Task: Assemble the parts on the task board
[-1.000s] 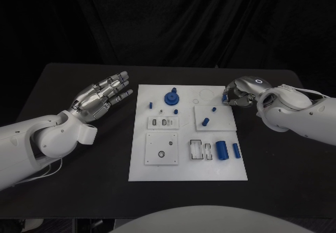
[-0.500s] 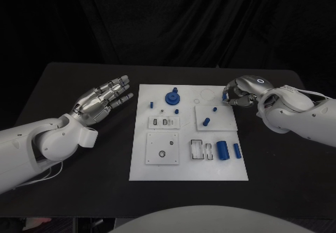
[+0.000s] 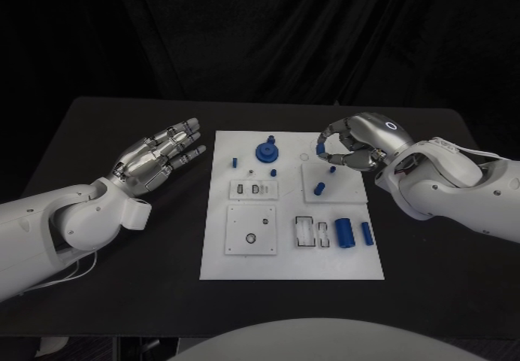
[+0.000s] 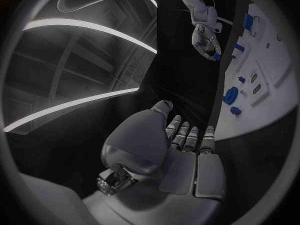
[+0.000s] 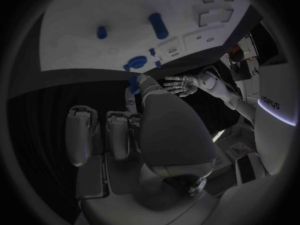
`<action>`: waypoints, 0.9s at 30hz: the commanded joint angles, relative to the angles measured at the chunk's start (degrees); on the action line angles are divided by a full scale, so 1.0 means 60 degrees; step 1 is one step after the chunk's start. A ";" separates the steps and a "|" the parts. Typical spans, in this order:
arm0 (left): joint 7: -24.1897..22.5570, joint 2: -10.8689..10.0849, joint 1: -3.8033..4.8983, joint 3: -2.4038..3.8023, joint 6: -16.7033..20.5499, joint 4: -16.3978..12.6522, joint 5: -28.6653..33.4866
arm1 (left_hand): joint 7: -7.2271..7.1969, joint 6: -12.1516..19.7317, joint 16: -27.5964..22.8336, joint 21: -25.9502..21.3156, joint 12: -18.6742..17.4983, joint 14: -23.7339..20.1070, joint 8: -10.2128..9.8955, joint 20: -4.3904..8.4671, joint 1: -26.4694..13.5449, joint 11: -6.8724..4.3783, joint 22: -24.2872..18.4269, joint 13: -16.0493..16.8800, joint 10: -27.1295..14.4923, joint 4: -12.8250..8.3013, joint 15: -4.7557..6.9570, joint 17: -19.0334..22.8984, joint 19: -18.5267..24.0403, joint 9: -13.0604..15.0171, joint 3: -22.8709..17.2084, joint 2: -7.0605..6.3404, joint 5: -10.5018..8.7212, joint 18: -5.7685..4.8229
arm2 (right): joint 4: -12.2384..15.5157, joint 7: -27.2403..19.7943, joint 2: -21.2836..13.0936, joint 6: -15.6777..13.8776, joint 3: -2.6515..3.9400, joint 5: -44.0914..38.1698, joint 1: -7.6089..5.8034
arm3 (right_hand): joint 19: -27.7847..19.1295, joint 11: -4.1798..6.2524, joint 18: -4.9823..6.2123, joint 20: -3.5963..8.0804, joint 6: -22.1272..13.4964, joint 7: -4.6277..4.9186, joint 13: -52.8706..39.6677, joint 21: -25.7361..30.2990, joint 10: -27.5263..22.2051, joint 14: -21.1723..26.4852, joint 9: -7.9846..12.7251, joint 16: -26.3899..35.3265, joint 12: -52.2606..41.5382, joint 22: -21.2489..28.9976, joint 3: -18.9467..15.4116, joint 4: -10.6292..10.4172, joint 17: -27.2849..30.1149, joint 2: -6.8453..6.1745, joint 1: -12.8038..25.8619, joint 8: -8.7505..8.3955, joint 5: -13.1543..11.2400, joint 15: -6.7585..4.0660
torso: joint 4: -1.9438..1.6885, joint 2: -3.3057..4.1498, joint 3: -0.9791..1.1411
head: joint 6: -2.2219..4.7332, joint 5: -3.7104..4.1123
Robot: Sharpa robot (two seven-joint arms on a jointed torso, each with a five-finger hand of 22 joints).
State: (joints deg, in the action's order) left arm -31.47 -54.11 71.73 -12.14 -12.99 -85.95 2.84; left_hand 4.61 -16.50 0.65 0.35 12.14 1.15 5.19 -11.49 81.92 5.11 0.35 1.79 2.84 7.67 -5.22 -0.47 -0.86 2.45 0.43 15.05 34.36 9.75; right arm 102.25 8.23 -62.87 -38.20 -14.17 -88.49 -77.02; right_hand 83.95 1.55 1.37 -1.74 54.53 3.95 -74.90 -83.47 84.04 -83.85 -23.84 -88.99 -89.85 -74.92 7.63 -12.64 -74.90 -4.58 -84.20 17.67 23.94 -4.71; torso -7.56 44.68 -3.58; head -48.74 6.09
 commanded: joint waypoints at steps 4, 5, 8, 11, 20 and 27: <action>-0.0167 0.0002 -0.0011 0.0009 0.0022 -0.0063 0.0034 | 0.0026 -0.0023 0.0026 0.0034 0.0056 -0.0006 0.0028 -0.0084 -0.0090 0.0056 0.0015 0.0010 0.0047 -0.0008 -0.0041 -0.0012 0.0001 0.0005 -0.0076 0.0011 -0.0028 0.0101 | 0.0315 0.0034 0.0503 -0.0098 -0.0003 0.0922 0.0265 | 0.0458 0.0022 0.0037 0.0045 0.0117 -0.0104 -0.2516 -0.0016 0.0993 -0.0977 -0.0556 0.0002 -0.0025 -0.2164 0.0055 -0.0029 -0.2377 0.0013 0.0083 0.0135 0.0072 -0.0046 | -0.0002 0.0010 -0.0002 | -0.0006 0.0011; -0.0169 0.0001 -0.0012 0.0009 0.0025 -0.0066 0.0034 | 0.0026 -0.0023 0.0026 0.0034 0.0056 -0.0006 0.0028 -0.0084 -0.0090 0.0056 0.0015 0.0010 0.0047 -0.0008 -0.0041 -0.0012 0.0001 0.0005 -0.0076 0.0011 -0.0028 0.0101 | 0.0304 0.0057 0.0571 -0.0062 -0.0004 0.0951 0.0308 | 0.0462 0.0016 0.0035 0.0043 0.0114 -0.0101 -0.2516 -0.0025 0.0993 -0.0979 -0.0557 -0.0003 -0.0025 -0.2167 0.0057 -0.0030 -0.2381 0.0013 0.0083 0.0134 0.0078 -0.0043 | -0.0003 0.0009 -0.0003 | -0.0011 0.0014; -0.0171 0.0001 -0.0012 0.0010 0.0038 -0.0079 0.0034 | 0.0026 -0.0023 0.0026 0.0034 0.0056 -0.0006 0.0028 -0.0084 -0.0090 0.0056 0.0015 0.0010 0.0047 -0.0008 -0.0041 -0.0012 0.0001 0.0005 -0.0076 0.0011 -0.0028 0.0101 | 0.0191 0.0157 0.0919 0.0084 -0.0004 0.1040 0.0497 | 0.0466 -0.0042 0.0033 0.0024 0.0065 -0.0060 -0.2516 -0.0029 0.0993 -0.0987 -0.0559 -0.0032 -0.0025 -0.2168 0.0077 -0.0027 -0.2404 -0.0009 0.0084 0.0106 0.0146 -0.0004 | -0.0004 0.0010 -0.0003 | 0.0004 0.0008; -0.0173 0.0009 -0.0012 0.0010 0.0029 -0.0086 0.0034 | 0.0026 -0.0023 0.0026 0.0034 0.0056 -0.0006 0.0028 -0.0084 -0.0090 0.0056 0.0015 0.0010 0.0047 -0.0008 -0.0041 -0.0012 0.0001 0.0005 -0.0076 0.0011 -0.0028 0.0101 | 0.0040 0.0338 0.1260 0.0295 -0.0003 0.1004 0.0638 | 0.0484 -0.0105 0.0025 -0.0010 0.0063 -0.0032 -0.2516 -0.0060 0.0993 -0.1004 -0.0570 -0.0090 -0.0025 -0.2178 0.0122 0.0006 -0.2452 -0.0022 0.0048 0.0099 0.0254 0.0046 | 0.0005 0.0008 -0.0008 | 0.0002 -0.0049; -0.0167 0.0020 -0.0012 0.0010 0.0016 -0.0086 0.0034 | 0.0026 -0.0023 0.0026 0.0034 0.0056 -0.0006 0.0028 -0.0084 -0.0090 0.0056 0.0015 0.0010 0.0047 -0.0008 -0.0041 -0.0012 0.0001 0.0005 -0.0076 0.0011 -0.0028 0.0101 | -0.0419 0.0976 0.2027 0.0732 0.0002 0.0339 0.0910 | 0.0497 -0.0176 0.0021 -0.0054 0.0061 0.0008 -0.2516 -0.0079 0.0993 -0.1015 -0.0579 -0.0129 -0.0025 -0.2183 0.0154 0.0046 -0.2484 -0.0061 0.0041 0.0085 0.0353 0.0102 | 0.0025 -0.0011 -0.0025 | -0.0041 -0.0076; -0.0159 0.0038 -0.0012 0.0010 0.0001 -0.0075 0.0034 | 0.0026 -0.0023 0.0026 0.0034 0.0056 -0.0006 0.0028 -0.0084 -0.0090 0.0056 0.0015 0.0010 0.0047 -0.0008 -0.0041 -0.0012 0.0001 0.0005 -0.0076 0.0011 -0.0028 0.0101 | -0.0604 0.1590 0.2326 0.0776 0.0005 -0.0323 0.0998 | 0.0504 -0.0243 0.0021 -0.0102 0.0041 0.0059 -0.2516 -0.0084 0.0993 -0.1020 -0.0575 -0.0148 -0.0025 -0.2182 0.0188 0.0077 -0.2500 -0.0103 0.0066 0.0048 0.0494 0.0157 | 0.0028 -0.0009 -0.0025 | -0.0098 -0.0065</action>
State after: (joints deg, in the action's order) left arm -31.49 -54.00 71.72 -12.14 -12.84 -86.29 2.84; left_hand 4.61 -16.50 0.65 0.35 12.15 1.15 5.19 -11.48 81.92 5.26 0.35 1.79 3.00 7.50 -5.22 -0.47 -0.86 2.45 0.27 15.05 34.36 9.75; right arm 98.69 13.57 -48.96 -34.52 -14.18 -86.78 -71.18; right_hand 84.16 0.50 1.36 -1.95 54.53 3.96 -74.90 -83.70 83.82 -84.00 -23.81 -89.66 -89.85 -74.91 8.41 -12.33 -74.90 -4.84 -83.80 17.70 26.78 -4.13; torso -7.43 44.62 -3.72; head -49.22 5.67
